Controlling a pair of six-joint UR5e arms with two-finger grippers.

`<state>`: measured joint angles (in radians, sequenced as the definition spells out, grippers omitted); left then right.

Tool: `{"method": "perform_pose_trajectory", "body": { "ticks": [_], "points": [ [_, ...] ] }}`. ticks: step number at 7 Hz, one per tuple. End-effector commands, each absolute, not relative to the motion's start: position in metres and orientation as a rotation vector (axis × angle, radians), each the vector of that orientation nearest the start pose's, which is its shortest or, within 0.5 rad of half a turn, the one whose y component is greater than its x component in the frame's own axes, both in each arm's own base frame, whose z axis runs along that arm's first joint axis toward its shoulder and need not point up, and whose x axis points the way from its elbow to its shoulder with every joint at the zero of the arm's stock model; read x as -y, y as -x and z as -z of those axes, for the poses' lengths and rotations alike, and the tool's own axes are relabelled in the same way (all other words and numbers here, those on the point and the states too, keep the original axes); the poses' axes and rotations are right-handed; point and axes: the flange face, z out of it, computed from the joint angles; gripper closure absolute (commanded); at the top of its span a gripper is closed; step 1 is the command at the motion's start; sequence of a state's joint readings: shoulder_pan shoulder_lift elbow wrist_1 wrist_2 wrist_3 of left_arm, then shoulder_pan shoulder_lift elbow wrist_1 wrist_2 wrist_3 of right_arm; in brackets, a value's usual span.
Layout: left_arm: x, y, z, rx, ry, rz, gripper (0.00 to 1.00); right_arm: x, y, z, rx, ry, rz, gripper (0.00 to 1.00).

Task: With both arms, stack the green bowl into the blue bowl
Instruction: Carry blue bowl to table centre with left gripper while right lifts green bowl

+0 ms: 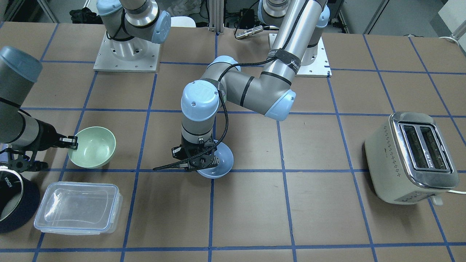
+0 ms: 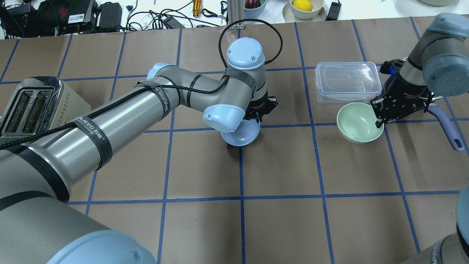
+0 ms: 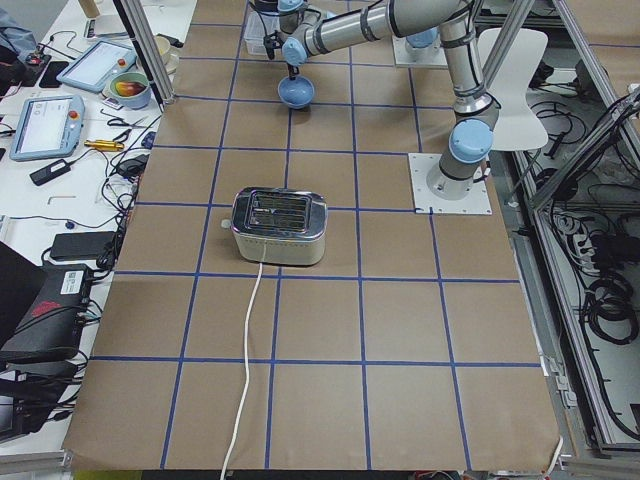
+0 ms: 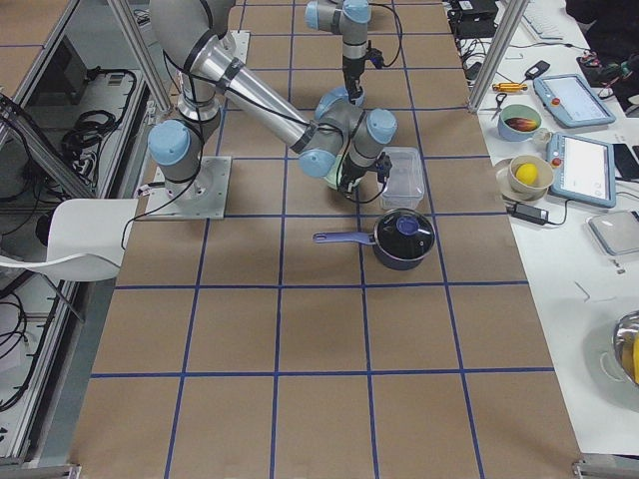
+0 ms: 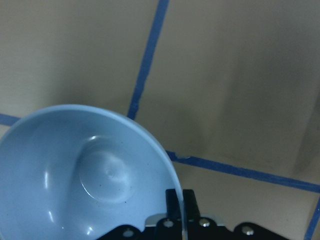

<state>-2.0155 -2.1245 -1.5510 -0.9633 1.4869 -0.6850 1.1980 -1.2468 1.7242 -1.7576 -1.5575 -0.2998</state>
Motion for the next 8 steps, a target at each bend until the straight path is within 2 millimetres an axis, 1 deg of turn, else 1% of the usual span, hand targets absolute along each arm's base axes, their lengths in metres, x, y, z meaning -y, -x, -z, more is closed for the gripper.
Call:
{"method": "perform_pose_trajectory", "body": {
  "ticks": [1,2,3,4,5,6,7,8],
  "points": [
    [0.540,0.411,-0.243,-3.182,0.283,0.002,0.98,0.587,0.075,-0.312,-2.938,-0.123,-0.370,1.00],
    [0.542,0.412,-0.237,-3.183,0.297,0.004,0.14,0.592,0.063,-0.323,-2.927,-0.120,-0.327,1.00],
    [0.547,0.408,-0.252,-3.204,0.281,0.046,0.00,0.596,0.045,-0.326,-2.933,-0.075,-0.315,1.00],
    [0.560,0.385,-0.278,-3.225,0.278,0.096,0.00,0.600,0.027,-0.329,-2.940,-0.034,-0.304,1.00],
    [0.581,0.331,-0.316,-3.246,0.090,0.126,0.00,0.603,0.010,-0.333,-2.907,-0.067,-0.284,1.00],
    [0.592,0.261,-0.354,-3.227,-0.064,0.069,0.00,0.604,-0.014,-0.335,-2.887,-0.054,-0.273,1.00],
    [0.592,0.208,-0.391,-3.209,0.019,0.064,0.00,0.603,-0.053,-0.335,-2.898,-0.067,-0.296,1.00],
    [0.572,0.174,-0.427,-3.199,-0.015,0.020,0.00,0.600,-0.111,-0.333,-2.885,-0.045,-0.289,1.00]
  ]
}}
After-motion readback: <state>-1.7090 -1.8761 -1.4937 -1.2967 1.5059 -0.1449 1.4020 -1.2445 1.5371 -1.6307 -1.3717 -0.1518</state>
